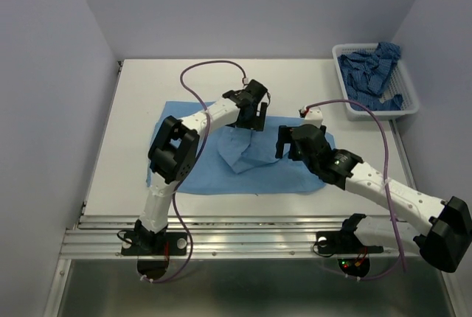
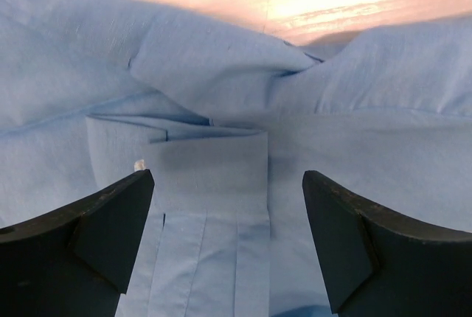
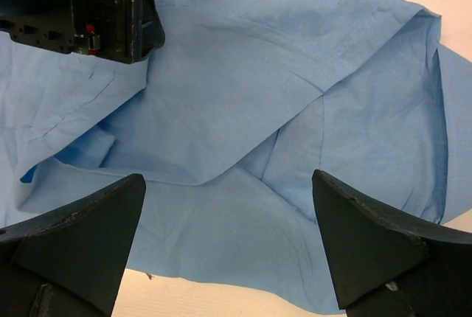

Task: Fold and stack the long sleeve shirts
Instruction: Fold the shirt

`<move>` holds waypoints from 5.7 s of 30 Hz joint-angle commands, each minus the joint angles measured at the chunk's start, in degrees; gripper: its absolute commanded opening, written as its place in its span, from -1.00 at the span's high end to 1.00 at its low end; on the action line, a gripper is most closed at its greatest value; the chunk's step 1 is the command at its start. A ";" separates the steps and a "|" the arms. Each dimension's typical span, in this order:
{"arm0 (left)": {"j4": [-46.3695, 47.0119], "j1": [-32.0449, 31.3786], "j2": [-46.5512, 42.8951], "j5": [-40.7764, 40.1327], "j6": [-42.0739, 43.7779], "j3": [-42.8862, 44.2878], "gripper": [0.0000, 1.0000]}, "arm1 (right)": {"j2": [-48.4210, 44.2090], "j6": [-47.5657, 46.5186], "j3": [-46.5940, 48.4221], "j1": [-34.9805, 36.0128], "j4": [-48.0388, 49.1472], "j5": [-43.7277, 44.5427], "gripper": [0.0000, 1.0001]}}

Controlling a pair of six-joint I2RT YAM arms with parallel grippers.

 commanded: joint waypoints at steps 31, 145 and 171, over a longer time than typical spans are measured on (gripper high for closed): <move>-7.75 1.03 -17.84 -15.11 -1.29 4.70 0.90 | 13.76 -2.16 6.77 -3.86 3.82 2.56 -1.00; -7.93 39.09 13.78 1.24 -6.21 22.72 -0.51 | 32.32 -33.01 39.83 -32.78 18.85 -43.84 0.93; -9.69 39.18 6.86 -3.60 -4.10 21.77 1.00 | 31.97 -43.29 50.11 -32.78 13.93 -44.63 0.87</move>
